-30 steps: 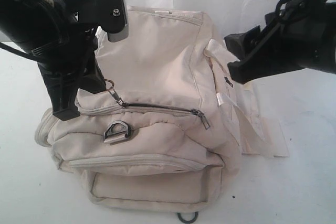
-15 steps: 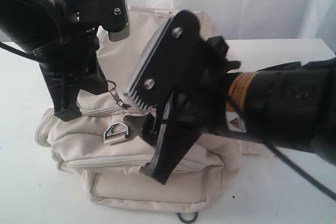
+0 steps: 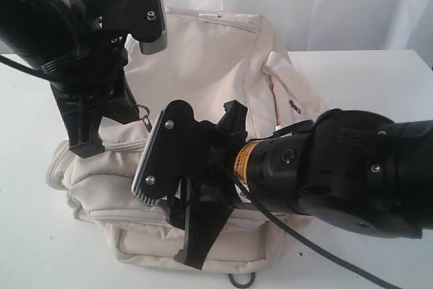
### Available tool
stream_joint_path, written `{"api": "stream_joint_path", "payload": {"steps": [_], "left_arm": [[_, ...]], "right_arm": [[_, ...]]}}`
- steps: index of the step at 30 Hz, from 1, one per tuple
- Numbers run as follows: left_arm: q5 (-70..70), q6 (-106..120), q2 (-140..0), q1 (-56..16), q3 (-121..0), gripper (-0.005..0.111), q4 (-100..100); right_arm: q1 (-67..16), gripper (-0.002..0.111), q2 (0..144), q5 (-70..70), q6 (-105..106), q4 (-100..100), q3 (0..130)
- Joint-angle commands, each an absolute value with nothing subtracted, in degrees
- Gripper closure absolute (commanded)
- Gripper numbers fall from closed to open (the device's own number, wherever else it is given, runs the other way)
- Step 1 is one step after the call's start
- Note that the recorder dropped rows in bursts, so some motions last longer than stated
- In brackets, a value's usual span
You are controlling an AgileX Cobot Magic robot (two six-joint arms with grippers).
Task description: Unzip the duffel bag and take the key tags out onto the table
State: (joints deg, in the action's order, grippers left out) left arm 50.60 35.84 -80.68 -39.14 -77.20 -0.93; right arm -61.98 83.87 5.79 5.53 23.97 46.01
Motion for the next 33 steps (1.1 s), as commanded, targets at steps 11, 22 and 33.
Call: {"api": "stream_joint_path", "payload": {"steps": [11,22,33], "left_arm": [[53.5,35.8,-80.0,-39.0,-76.8,0.107,-1.8],[56.1,31.5,-80.1,-39.0,-76.7,0.107,-7.5],[57.9,26.6,-80.2,-37.2,-76.7,0.107,-15.5]], "right_arm": [[-62.2,0.108,80.4,14.6,3.9,24.2,46.2],[-62.2,0.108,77.4,27.7,2.9,27.6,46.2],[-62.2,0.108,73.5,40.1,0.9,33.4,46.2]]}}
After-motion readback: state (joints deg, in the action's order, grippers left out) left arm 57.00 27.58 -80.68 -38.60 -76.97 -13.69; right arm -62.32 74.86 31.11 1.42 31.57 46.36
